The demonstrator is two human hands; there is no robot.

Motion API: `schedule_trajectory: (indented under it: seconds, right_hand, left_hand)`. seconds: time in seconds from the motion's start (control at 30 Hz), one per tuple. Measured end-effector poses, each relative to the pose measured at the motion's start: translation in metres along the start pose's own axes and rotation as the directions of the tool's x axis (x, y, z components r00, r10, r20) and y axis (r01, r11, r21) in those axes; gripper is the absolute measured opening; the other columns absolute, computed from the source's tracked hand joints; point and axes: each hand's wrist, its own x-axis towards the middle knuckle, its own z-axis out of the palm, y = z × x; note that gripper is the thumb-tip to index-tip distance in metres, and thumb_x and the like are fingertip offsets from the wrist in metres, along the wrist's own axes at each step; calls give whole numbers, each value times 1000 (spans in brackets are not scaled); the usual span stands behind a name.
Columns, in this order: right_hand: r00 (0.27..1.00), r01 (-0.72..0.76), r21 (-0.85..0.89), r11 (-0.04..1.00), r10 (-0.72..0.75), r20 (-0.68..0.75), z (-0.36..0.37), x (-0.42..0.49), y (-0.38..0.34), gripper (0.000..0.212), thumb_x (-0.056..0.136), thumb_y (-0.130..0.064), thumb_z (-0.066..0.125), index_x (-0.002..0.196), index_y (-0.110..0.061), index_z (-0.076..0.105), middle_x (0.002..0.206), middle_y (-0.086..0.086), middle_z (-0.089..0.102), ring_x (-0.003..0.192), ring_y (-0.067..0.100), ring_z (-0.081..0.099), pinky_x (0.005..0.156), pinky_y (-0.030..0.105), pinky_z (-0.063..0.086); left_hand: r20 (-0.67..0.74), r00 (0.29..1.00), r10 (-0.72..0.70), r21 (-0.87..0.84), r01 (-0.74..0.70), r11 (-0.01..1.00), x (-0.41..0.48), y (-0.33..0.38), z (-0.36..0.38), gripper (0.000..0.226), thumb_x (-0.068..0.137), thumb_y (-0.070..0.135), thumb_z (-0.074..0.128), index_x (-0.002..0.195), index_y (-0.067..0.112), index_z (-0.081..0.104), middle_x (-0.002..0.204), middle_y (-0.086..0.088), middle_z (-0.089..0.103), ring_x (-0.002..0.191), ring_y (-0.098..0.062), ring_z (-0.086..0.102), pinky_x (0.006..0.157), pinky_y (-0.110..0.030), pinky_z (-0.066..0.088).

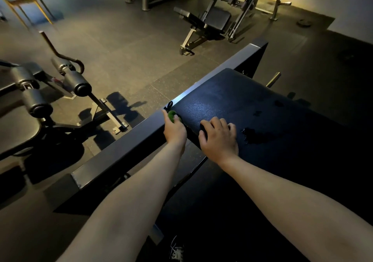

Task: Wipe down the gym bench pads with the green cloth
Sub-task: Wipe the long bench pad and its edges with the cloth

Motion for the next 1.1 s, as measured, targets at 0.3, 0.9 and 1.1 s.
schedule_trajectory:
  seconds: [0.3,0.9,1.1]
  right_hand:
    - [998,-63,276,959,67,-7,-19,-16,4,32,83,-9,57,107,-22,73,103,-3,68,99,26,58,73,36,49]
    - [974,-2,650,760,-145,172,-66,-53,20,95,79,-3,70,151,-44,23,158,-8,18,137,23,36,104,38,44]
    - [982,-185,664,725,109,154,-78,-27,34,66,76,1,54,135,-28,60,129,1,64,117,19,58,101,29,46]
  left_hand:
    - [140,984,111,44,-119,992,-82,-15,7,57,103,16,48,157,25,30,141,-7,58,130,-28,53,105,-30,37]
    - [242,964,111,-240,-51,969,-139,43,-2,29,102,43,50,120,20,47,100,-9,63,83,-22,64,58,-35,52]
    - [342,911,232,80,-274,958,-108,37,6,39,86,50,43,108,23,61,111,-8,65,109,-26,60,99,-48,47]
